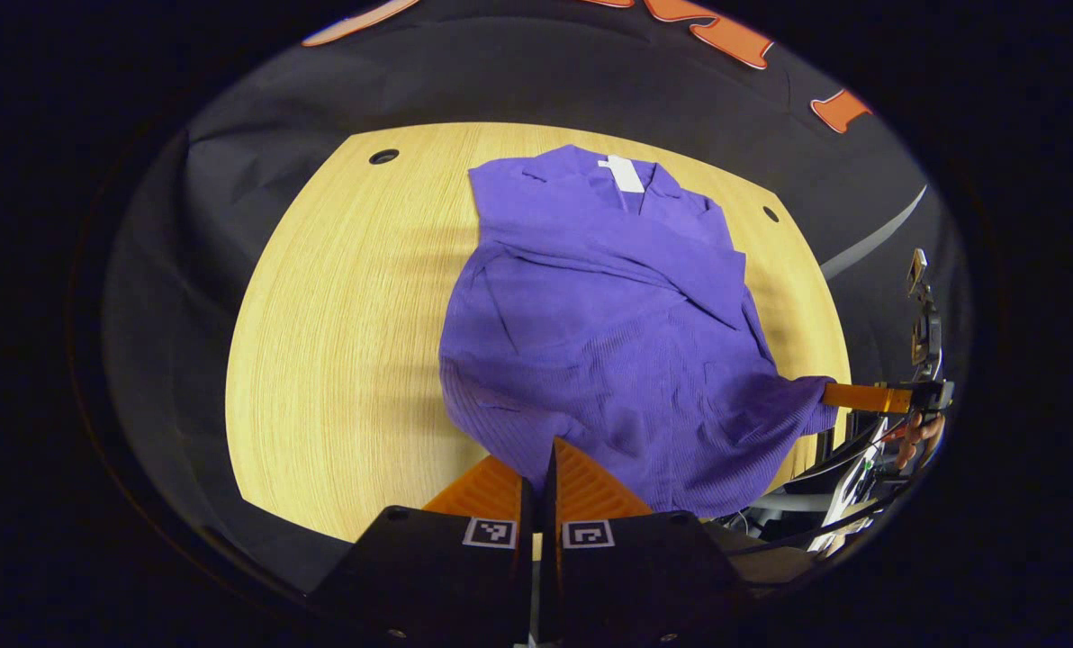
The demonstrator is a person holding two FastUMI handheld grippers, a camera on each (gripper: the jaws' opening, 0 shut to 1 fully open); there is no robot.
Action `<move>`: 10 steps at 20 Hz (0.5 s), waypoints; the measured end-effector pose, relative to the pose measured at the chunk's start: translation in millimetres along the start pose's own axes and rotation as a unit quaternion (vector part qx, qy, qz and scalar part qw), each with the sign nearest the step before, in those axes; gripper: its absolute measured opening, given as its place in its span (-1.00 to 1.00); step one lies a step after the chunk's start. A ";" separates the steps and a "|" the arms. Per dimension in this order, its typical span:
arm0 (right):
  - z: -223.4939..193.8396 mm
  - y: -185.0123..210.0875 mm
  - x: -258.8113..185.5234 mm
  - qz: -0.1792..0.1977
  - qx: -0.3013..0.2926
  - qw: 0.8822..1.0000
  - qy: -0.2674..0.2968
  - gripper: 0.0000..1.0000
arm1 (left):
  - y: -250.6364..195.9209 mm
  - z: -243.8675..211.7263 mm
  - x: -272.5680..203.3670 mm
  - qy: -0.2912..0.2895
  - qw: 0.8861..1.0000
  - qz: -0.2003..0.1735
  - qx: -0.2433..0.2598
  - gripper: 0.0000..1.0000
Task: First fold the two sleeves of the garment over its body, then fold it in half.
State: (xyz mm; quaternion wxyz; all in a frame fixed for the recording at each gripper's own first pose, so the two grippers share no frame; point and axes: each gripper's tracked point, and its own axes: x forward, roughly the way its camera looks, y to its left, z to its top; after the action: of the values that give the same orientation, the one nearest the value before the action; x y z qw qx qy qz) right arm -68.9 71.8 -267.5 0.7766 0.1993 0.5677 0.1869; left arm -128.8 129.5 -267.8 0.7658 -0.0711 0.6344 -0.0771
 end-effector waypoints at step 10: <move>72.8 19.6 -5.2 0.029 0.001 0.999 -0.026 -0.95 | -9.2 65.6 -8.3 -0.019 1.000 -0.021 0.005 -0.92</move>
State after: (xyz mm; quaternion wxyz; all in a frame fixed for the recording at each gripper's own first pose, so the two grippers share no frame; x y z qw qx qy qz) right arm -2.0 78.7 -232.9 0.7854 0.2213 0.5411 0.2033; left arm -66.2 123.0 -245.9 0.7761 -0.0822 0.6180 -0.0946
